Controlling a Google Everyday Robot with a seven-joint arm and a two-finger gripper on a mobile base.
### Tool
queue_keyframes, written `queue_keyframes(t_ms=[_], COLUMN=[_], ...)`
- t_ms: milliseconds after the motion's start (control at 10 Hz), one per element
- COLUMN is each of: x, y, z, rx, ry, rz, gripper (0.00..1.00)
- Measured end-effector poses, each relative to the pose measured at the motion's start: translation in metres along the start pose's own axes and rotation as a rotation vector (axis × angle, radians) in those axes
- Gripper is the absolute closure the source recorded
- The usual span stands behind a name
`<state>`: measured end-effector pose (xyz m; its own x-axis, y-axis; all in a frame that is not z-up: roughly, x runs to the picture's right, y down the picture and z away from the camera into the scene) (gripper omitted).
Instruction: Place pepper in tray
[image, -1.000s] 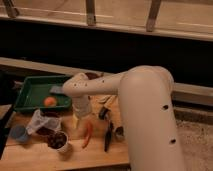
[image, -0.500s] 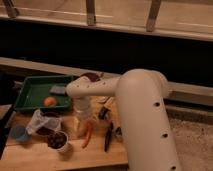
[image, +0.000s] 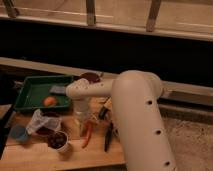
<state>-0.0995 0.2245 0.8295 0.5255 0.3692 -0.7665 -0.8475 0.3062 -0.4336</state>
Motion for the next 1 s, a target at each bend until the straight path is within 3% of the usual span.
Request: queue_keyframes(t_ms=[500,700,1000], x=[-0.003,0.0,0.006], y=[0.004,0.003,-0.009], z=[-0.005,-0.009,-0.04], rx=[0.01,0.02,0.046], ry=[-0.009,-0.021,-0.102], rz=[-0.009,-0.011,0.003], gripper=[0.98,1.0,1.0])
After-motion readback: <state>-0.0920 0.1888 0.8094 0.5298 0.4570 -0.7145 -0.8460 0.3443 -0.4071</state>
